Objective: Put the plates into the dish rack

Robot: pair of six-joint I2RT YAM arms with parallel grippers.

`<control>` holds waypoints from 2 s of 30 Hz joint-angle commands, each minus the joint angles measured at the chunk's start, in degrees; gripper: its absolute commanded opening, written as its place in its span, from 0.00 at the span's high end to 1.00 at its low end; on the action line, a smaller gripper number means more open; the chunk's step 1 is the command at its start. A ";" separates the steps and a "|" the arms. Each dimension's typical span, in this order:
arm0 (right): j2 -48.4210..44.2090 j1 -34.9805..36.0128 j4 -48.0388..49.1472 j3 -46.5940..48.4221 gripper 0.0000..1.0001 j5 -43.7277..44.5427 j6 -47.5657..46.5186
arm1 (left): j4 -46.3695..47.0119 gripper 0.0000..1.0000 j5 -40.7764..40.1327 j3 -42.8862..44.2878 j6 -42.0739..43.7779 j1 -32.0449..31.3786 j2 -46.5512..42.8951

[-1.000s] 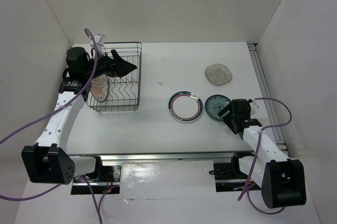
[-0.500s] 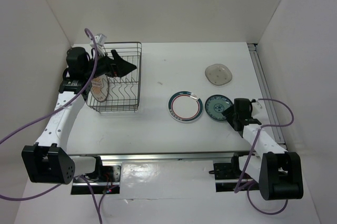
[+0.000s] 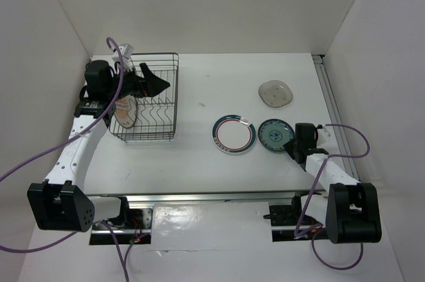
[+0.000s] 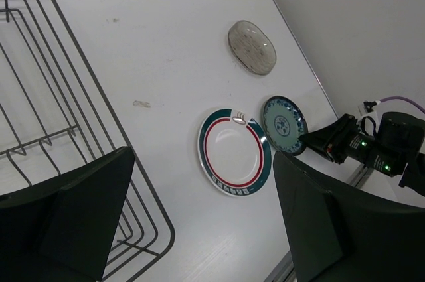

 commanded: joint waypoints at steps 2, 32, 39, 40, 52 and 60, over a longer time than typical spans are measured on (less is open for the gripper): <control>-0.90 -0.30 -2.70 -1.02 0.76 0.27 -0.01 | 0.35 0.00 -2.72 1.15 2.18 -0.10 -1.65; -31.23 -0.30 -12.48 9.71 1.00 -1.56 0.97 | 0.17 0.00 2.38 1.33 -2.82 -0.10 4.68; -26.32 0.58 11.15 3.38 1.00 -22.18 -4.83 | 8.32 0.00 13.62 -0.87 -7.57 -0.10 6.60; -22.65 2.32 17.71 3.37 1.00 -24.66 -7.19 | 9.57 0.00 14.59 -1.57 -8.71 -0.10 6.61; 1.98 31.14 28.05 22.96 1.00 -20.21 -24.61 | 13.27 0.00 16.44 -2.81 -8.81 -3.36 7.75; 11.58 34.85 32.35 29.82 1.00 -17.31 -24.09 | 9.23 0.03 14.07 -1.67 -5.65 -3.36 8.28</control>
